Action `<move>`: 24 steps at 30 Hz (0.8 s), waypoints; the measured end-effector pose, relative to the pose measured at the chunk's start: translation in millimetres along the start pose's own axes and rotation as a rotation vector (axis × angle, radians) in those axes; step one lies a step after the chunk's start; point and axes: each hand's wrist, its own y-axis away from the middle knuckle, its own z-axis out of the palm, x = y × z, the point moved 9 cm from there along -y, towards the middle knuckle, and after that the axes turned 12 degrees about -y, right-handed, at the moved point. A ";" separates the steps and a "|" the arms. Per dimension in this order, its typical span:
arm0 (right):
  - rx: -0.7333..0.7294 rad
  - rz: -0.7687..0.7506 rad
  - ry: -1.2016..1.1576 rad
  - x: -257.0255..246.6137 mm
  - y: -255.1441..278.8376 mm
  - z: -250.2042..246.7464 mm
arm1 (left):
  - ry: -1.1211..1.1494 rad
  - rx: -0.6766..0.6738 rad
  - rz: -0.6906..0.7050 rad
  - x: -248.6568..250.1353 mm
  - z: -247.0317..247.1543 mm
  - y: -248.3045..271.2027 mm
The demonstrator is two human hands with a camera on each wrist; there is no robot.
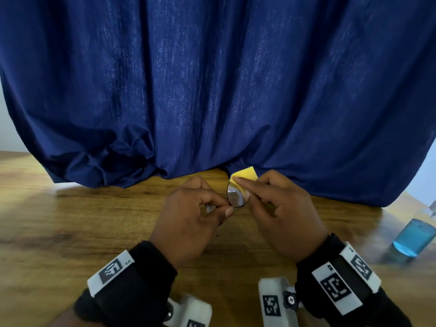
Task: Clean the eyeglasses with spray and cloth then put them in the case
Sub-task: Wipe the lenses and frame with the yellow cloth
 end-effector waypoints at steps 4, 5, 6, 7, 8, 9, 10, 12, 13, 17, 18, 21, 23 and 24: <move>-0.011 -0.004 0.038 -0.9 1.0 2.6 | -0.013 0.005 0.019 2.3 -0.4 0.3; 0.022 0.018 0.060 3.2 0.1 -1.8 | -0.022 0.003 0.021 2.3 -0.1 0.1; 0.043 0.039 0.074 6.0 -0.9 -4.9 | -0.032 0.001 0.023 2.1 -0.1 0.0; 0.038 0.044 0.075 6.4 -1.1 -4.9 | -0.039 -0.001 0.025 2.1 0.0 0.0; 0.007 0.030 0.057 4.3 -0.8 -1.2 | -0.040 -0.002 0.026 1.9 0.0 -0.1; -0.041 0.006 0.029 0.8 0.7 4.8 | -0.033 -0.001 0.025 1.5 0.1 -0.2; -0.086 -0.013 0.007 -2.6 2.4 10.6 | -0.024 0.002 0.024 0.9 0.2 -0.3; -0.093 -0.018 0.024 -3.2 2.2 11.5 | -0.010 0.010 0.019 0.0 1.1 -0.8; -0.050 -0.002 0.051 -0.1 1.5 6.5 | -0.006 0.006 0.015 0.1 2.2 -0.5; -0.017 -0.004 0.050 1.2 0.2 0.4 | -0.022 -0.009 0.023 2.4 4.5 1.0; -0.059 -0.020 0.016 -1.5 1.5 5.1 | -0.018 -0.007 0.021 2.4 3.9 1.2; -0.051 0.002 0.042 0.7 1.7 4.7 | -0.021 -0.003 0.016 0.4 4.1 0.6; 0.007 0.034 0.077 5.3 0.1 -1.7 | -0.034 -0.009 0.010 -1.2 4.2 0.0; 0.003 0.023 0.059 5.2 0.1 -0.9 | -0.032 -0.007 0.006 -2.1 3.5 -0.4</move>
